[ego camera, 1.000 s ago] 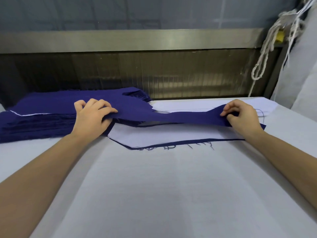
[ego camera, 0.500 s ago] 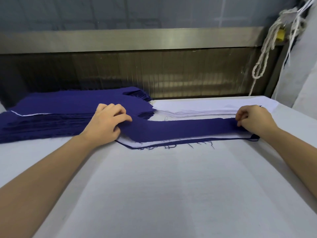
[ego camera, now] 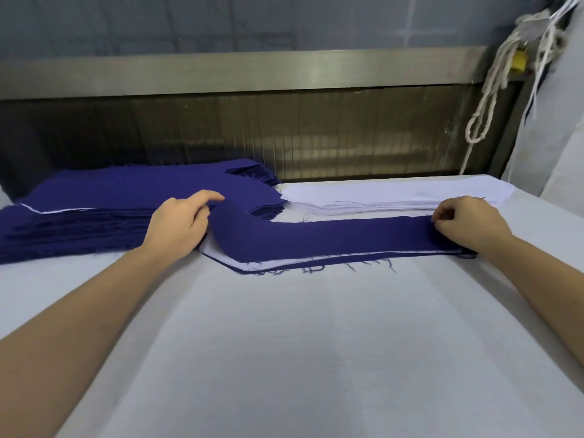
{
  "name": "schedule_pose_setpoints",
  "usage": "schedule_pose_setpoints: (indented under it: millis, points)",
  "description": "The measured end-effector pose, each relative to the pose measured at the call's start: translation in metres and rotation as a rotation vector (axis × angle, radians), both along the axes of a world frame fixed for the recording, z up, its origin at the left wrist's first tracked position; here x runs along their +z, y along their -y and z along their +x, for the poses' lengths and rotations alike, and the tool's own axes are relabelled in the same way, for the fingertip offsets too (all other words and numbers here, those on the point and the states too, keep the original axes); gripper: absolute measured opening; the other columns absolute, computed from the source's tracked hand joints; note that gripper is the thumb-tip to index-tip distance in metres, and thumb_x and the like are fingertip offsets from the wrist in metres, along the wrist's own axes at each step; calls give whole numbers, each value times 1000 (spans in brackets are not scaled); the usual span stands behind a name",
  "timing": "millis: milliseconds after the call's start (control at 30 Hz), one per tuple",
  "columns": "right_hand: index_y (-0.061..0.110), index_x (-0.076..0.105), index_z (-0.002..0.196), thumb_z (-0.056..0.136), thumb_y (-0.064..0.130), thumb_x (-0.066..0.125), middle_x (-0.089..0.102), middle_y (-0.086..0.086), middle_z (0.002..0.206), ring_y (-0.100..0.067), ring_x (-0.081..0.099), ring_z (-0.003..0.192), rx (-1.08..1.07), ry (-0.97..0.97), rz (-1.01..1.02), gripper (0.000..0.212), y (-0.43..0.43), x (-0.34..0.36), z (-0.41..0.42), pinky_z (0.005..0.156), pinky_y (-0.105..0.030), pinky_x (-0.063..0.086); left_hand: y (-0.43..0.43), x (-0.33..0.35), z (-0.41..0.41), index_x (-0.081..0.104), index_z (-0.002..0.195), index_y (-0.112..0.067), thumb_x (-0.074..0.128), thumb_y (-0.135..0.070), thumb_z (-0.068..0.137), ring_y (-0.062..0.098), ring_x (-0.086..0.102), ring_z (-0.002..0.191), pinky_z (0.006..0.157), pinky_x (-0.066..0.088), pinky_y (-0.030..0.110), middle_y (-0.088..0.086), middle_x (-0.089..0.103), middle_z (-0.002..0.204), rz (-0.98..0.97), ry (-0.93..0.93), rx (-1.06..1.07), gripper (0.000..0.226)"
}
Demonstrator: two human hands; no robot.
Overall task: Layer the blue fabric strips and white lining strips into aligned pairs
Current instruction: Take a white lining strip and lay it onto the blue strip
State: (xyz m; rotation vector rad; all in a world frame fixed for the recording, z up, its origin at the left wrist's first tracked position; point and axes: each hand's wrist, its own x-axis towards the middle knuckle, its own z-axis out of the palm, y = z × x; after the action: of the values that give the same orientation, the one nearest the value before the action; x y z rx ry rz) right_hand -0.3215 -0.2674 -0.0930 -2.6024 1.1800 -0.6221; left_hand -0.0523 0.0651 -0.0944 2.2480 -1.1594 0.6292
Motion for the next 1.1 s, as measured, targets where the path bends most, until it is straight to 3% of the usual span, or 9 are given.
schedule_pose_setpoints:
  millis: [100,200,333,500,567,633,733,833,1100]
  points:
    - [18,63,78,84,8,54,67,-9,91,-31,58,89,3,-7,9,15,-1,0,0,78,-39,51,0,-1,-4,56,124,-18,35,-12,97,25,53,54,55,45,40,9,57,58,-112,-103,-129,34]
    - [18,64,79,85,8,54,65,-7,90,-30,58,88,11,-16,11,15,-1,1,0,78,-39,51,1,1,-9,56,123,-21,45,-30,94,20,51,51,54,44,37,-1,53,54,-94,-88,-180,32]
    - [20,63,80,83,2,52,63,-5,90,-28,57,88,3,-22,26,22,1,1,0,79,-40,51,3,0,-9,64,116,-23,66,-13,84,21,53,66,66,48,34,0,56,76,28,-43,-72,34]
    - [21,65,82,81,-6,45,62,-4,90,-28,57,90,-2,-7,49,33,4,2,0,80,-40,51,1,4,-6,64,111,-26,51,5,90,8,55,108,92,42,22,-12,61,110,-113,-203,-252,40]
    - [21,64,80,81,-6,45,63,-4,89,-27,56,89,-6,10,43,34,5,3,-1,78,-38,50,0,5,-5,59,113,-34,47,8,90,-4,51,107,88,38,8,-15,59,114,-127,-251,-281,49]
    - [21,63,76,80,-5,46,62,-4,86,-26,55,87,-14,18,36,32,6,3,-1,75,-35,49,-1,4,-3,57,117,-38,45,9,88,-7,52,78,66,37,1,-7,62,93,-85,-256,-265,56]
    - [21,63,70,79,-3,48,63,-4,82,-26,55,84,-11,18,17,30,6,3,-1,75,-36,50,-5,5,-3,55,123,-35,48,9,85,5,41,46,50,36,14,-4,40,51,18,-190,-210,59]
    - [18,64,70,79,-3,49,63,-5,81,-26,55,82,-2,12,15,27,7,2,-1,74,-35,49,-7,4,-3,55,127,-30,53,6,83,9,44,46,56,46,34,-1,41,46,137,-131,-183,56]
    - [17,63,71,81,-5,47,61,-6,81,-26,53,81,1,4,-9,29,10,1,-1,71,-33,46,-8,4,-4,59,121,-24,59,1,82,11,48,51,51,39,25,-6,40,43,190,-78,-185,47]
